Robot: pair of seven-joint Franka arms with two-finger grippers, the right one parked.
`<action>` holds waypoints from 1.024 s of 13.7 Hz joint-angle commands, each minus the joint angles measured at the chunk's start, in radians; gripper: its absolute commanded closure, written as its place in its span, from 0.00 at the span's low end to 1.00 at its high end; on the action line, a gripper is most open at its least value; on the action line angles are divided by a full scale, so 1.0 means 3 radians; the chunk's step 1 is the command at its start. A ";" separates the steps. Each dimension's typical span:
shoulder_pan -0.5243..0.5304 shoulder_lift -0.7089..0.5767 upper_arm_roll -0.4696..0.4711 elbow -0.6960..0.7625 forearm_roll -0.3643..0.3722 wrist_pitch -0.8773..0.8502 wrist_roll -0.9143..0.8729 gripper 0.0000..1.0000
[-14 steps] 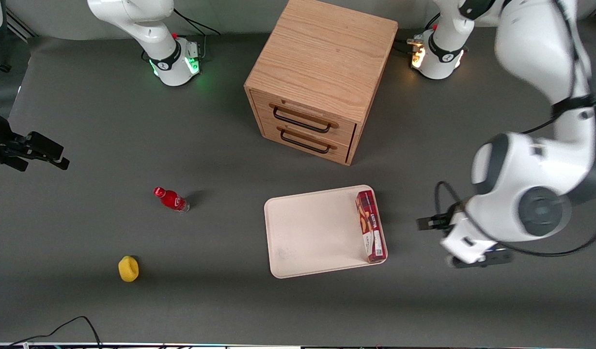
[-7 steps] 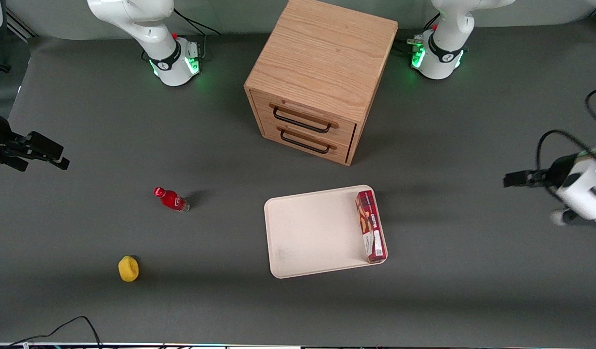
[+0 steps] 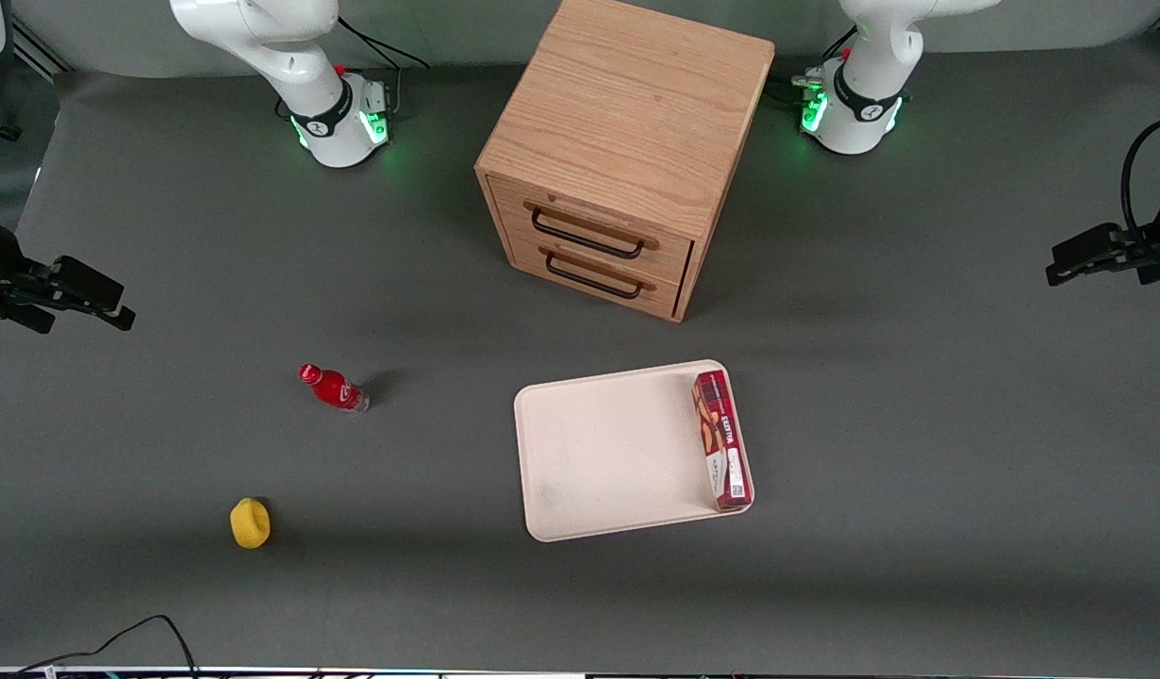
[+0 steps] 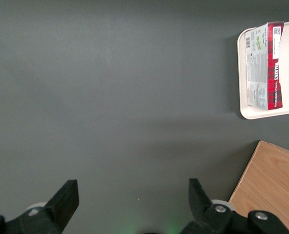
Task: Place red cookie box on tray
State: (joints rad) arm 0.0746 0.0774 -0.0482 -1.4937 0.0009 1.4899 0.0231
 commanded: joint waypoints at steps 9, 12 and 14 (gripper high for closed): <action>-0.0105 -0.0268 -0.0039 -0.0758 0.0008 0.0572 -0.0353 0.00; -0.0105 -0.0293 -0.0039 -0.0789 0.0002 0.0566 -0.0236 0.00; -0.0100 -0.0314 -0.0039 -0.0814 0.0002 0.0566 -0.0220 0.00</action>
State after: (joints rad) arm 0.0531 0.0262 -0.0662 -1.6972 0.0006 1.6601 -0.0599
